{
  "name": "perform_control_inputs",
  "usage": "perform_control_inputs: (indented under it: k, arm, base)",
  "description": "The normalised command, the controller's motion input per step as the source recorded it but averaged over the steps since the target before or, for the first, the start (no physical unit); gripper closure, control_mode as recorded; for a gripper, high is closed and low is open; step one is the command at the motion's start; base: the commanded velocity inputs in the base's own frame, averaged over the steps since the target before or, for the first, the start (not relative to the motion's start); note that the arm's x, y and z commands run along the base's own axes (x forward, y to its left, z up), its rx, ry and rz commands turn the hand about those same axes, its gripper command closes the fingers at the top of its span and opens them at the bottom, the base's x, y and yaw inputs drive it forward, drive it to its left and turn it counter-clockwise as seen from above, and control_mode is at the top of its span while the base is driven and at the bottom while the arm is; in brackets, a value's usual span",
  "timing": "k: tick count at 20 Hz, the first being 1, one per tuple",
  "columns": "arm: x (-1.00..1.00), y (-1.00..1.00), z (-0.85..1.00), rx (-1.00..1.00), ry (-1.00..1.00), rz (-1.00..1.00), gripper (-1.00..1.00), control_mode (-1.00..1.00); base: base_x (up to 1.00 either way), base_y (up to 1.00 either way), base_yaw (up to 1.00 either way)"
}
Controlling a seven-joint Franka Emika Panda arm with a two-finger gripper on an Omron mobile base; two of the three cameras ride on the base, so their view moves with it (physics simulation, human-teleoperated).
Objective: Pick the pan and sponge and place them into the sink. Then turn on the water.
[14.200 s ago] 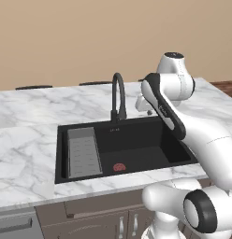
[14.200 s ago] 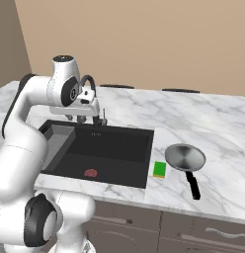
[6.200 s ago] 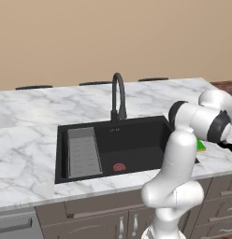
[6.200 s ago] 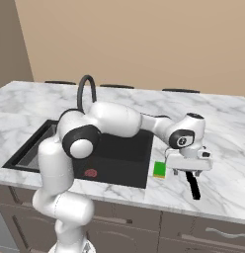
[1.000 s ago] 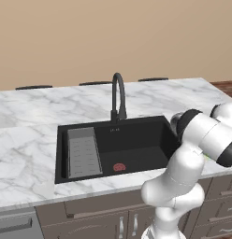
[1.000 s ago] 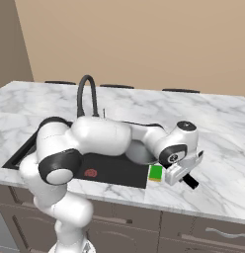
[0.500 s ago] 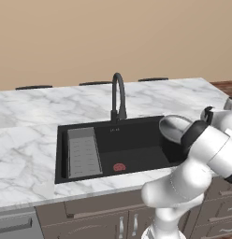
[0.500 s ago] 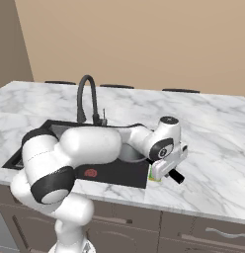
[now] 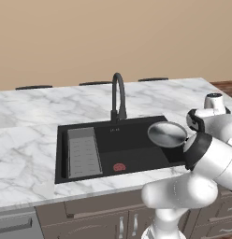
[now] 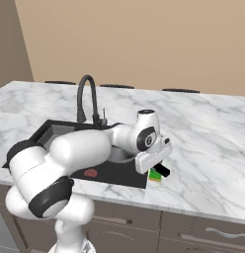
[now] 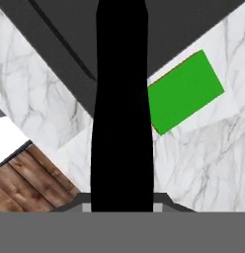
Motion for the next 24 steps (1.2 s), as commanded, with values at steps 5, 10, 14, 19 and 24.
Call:
perform_control_inputs:
  k: [5,10,14,19,24]
  arm:
    - [0.11,0.47,0.03,-0.03,0.04,0.0,1.0,-1.0]
    - [0.12,0.49,0.0,-0.01,0.01,0.0,1.0,-1.0]
    - [0.14,0.51,0.0,-0.04,0.0,0.02,1.0,-1.0]
    - [0.16,0.48,-0.01,-0.06,0.0,0.03,1.0,-1.0]
    - [0.14,0.36,-0.06,-0.05,0.0,0.02,1.0,-1.0]
  base:
    - [0.0,0.0,0.0]
    - [0.0,0.0,0.0]
    - [0.0,0.0,0.0]
    - [0.0,0.0,0.0]
    - [0.0,0.0,0.0]
